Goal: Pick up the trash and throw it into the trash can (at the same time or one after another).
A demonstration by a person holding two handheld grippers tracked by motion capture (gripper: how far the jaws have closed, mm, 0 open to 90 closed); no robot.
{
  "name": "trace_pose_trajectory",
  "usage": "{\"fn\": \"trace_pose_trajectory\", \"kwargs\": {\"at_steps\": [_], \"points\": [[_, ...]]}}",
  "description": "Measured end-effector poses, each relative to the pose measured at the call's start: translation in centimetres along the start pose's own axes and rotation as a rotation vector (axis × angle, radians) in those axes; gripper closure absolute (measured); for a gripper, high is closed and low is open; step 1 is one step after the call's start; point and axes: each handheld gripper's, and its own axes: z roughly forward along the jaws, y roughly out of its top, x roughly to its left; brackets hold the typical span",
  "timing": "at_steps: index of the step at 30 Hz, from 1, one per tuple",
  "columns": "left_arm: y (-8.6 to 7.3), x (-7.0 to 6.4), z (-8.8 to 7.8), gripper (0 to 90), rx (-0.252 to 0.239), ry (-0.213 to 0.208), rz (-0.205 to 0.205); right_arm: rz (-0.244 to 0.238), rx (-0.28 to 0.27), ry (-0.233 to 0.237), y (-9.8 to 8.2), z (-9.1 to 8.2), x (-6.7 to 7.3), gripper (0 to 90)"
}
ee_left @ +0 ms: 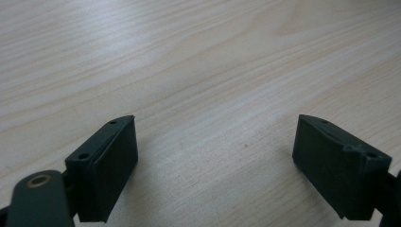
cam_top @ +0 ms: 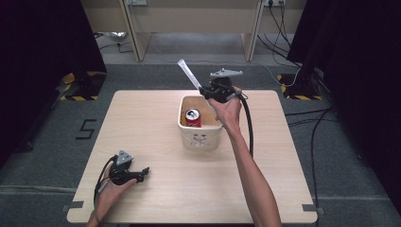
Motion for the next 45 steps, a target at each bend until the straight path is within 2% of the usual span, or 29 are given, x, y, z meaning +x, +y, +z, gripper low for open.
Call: {"fn": "trace_pose_trajectory", "kwargs": {"at_steps": [8, 18, 30, 39, 45], "points": [[0.0, 0.0, 0.0, 14.0, 0.0, 0.0, 0.0, 0.002, 0.018, -0.006, 0.5, 1.9, 0.5, 80.1], [0.0, 0.0, 0.0, 14.0, 0.0, -0.001, -0.002, 0.046, 0.019, -0.002, 0.0, 3.4, -0.1, 80.0], [0.0, 0.0, 0.0, 14.0, 0.004, -0.002, 0.002, 0.05, 0.036, -0.014, -0.8, 4.9, -0.2, 79.8], [0.0, 0.0, 0.0, 14.0, 0.003, -0.002, 0.002, 0.057, 0.05, -0.025, -2.0, 5.3, -0.6, 79.6], [0.0, 0.0, 0.0, 14.0, 0.002, -0.002, 0.0, 0.062, 0.064, -0.015, -2.2, 5.2, -0.5, 78.6]]}}
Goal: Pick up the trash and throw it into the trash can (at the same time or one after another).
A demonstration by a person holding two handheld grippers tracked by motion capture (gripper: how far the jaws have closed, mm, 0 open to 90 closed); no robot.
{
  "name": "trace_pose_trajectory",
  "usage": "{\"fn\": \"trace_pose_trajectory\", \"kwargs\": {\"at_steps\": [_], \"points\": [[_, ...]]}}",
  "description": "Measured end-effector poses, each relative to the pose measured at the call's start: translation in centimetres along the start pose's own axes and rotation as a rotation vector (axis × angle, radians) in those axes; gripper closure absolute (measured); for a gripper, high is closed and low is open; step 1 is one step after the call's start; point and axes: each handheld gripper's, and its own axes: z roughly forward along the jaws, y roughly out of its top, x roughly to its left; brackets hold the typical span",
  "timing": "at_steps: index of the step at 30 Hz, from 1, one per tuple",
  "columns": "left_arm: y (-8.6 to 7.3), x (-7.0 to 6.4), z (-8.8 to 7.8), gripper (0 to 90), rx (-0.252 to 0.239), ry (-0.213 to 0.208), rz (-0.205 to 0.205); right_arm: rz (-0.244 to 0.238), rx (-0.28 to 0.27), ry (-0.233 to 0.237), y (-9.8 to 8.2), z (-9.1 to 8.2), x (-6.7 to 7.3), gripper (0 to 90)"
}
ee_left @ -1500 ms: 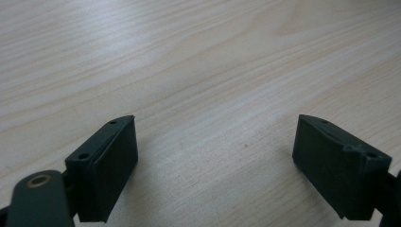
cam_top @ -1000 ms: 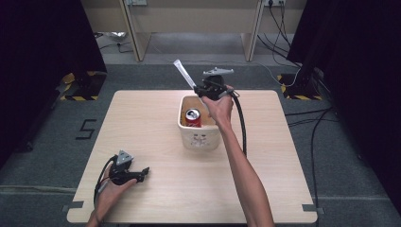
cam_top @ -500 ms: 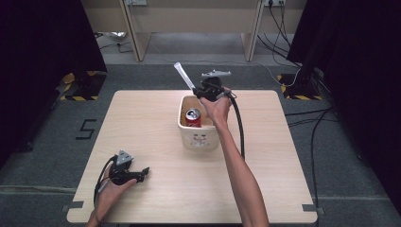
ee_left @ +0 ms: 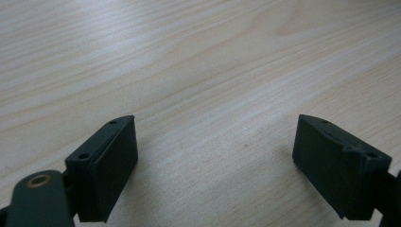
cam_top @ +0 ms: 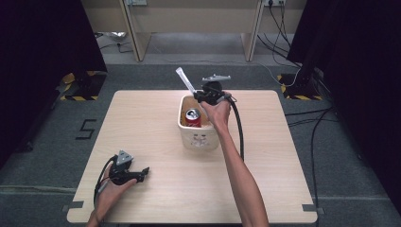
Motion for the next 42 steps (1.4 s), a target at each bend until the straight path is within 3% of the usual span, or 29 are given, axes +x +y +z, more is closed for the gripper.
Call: {"fn": "trace_pose_trajectory", "kwargs": {"at_steps": [7, 23, 32, 42], "points": [[0.0, 0.0, 0.0, 14.1, 0.0, 0.0, 0.0, -0.005, 0.027, -0.006, 0.0, -0.3, 0.1, 73.8], [0.0, 0.0, 0.0, 14.0, 0.0, 0.0, 0.0, -0.006, 0.005, -0.03, 0.3, -2.7, -0.5, 59.0], [0.0, 0.0, 0.0, 14.0, -0.001, 0.0, 0.0, 0.009, 0.001, -0.025, -1.2, -4.4, -1.8, 37.4], [0.0, 0.0, 0.0, 14.0, -0.001, 0.001, -0.001, 0.017, -0.01, -0.046, -2.7, -6.7, -3.0, 31.9]]}}
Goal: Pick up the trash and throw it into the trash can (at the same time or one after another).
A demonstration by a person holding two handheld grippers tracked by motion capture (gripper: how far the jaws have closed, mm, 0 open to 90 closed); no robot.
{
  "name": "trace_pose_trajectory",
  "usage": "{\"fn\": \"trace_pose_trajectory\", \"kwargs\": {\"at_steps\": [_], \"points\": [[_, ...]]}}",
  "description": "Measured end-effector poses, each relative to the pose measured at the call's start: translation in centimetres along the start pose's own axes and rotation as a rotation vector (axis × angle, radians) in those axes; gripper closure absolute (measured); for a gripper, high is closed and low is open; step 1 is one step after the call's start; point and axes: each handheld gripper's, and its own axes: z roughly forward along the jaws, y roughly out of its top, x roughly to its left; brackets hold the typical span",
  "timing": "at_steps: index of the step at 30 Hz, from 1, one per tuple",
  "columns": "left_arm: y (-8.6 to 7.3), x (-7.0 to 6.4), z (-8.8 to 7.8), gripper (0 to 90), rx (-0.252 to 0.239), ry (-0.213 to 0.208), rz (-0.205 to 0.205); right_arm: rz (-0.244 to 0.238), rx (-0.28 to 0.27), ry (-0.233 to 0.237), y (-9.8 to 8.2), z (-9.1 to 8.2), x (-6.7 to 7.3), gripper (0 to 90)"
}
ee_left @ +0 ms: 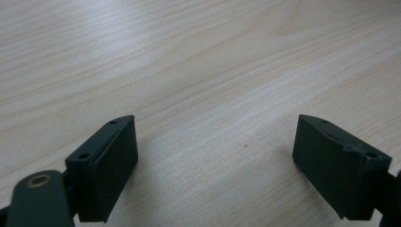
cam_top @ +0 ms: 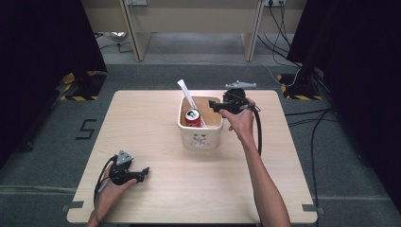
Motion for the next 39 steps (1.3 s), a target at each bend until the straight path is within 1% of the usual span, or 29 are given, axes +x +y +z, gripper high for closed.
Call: {"fn": "trace_pose_trajectory", "kwargs": {"at_steps": [4, 6, 9, 13, 17, 22, 25, 28, 33, 39], "points": [[0.0, 0.0, 0.0, 14.0, -0.003, 0.001, -0.002, 0.003, 0.002, -0.007, -0.6, -0.9, -0.4, 29.7], [0.0, 0.0, 0.0, 14.0, -0.002, 0.0, 0.0, -0.008, 0.004, -0.024, -0.9, -1.3, -0.6, 28.8], [0.0, 0.0, 0.0, 14.0, -0.003, 0.001, 0.0, -0.003, -0.001, -0.022, -1.4, -1.7, -0.9, 28.4], [0.0, 0.0, 0.0, 14.0, -0.002, 0.001, 0.0, -0.014, 0.004, -0.034, -2.1, -2.3, -1.2, 26.7], [0.0, 0.0, 0.0, 14.0, -0.001, 0.001, 0.001, -0.009, 0.0, -0.044, -2.8, -3.1, -1.6, 23.8], [0.0, 0.0, 0.0, 14.0, -0.003, 0.0, -0.002, -0.004, -0.008, -0.05, -3.5, -3.7, -1.9, 21.4], [0.0, 0.0, 0.0, 14.1, -0.002, 0.0, -0.001, 0.001, -0.013, -0.052, -3.8, -3.9, -1.9, 21.1], [0.0, 0.0, 0.0, 14.0, -0.003, 0.001, -0.003, -0.008, -0.017, -0.05, -4.2, -4.2, -1.9, 20.8], [0.0, 0.0, 0.0, 14.1, -0.003, 0.0, -0.003, -0.007, -0.022, -0.046, -5.1, -4.6, -1.8, 20.0], [0.0, 0.0, 0.0, 14.0, -0.003, 0.001, -0.003, -0.009, -0.023, -0.056, -6.1, -5.1, -1.9, 19.8]]}}
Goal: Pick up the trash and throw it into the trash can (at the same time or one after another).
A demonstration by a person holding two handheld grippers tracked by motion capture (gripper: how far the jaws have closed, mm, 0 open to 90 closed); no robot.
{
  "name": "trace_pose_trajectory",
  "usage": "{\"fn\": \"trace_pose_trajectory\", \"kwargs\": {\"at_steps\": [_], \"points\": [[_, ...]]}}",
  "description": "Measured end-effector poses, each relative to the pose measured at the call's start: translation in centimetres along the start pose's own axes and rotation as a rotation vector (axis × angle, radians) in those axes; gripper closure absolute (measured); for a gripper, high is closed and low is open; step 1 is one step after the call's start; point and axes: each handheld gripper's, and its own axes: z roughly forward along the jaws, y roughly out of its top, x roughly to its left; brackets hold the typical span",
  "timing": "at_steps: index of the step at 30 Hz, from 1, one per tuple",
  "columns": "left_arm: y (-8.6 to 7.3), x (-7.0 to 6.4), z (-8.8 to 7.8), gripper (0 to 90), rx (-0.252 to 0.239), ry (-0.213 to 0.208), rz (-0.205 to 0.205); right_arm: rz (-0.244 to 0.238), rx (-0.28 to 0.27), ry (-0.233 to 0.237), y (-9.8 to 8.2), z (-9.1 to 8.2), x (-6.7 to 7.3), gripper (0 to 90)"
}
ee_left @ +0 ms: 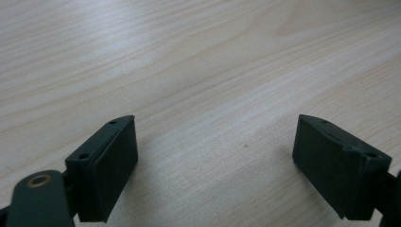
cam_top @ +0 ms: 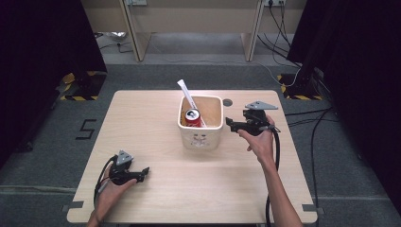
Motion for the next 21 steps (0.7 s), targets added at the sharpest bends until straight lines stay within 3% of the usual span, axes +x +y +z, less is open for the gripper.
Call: {"fn": "trace_pose_trajectory", "kwargs": {"at_steps": [21], "points": [[0.0, 0.0, 0.0, 14.0, 0.0, 0.0, 0.0, -0.004, 0.009, 0.001, -2.8, -1.7, -0.4, 18.9]]}}
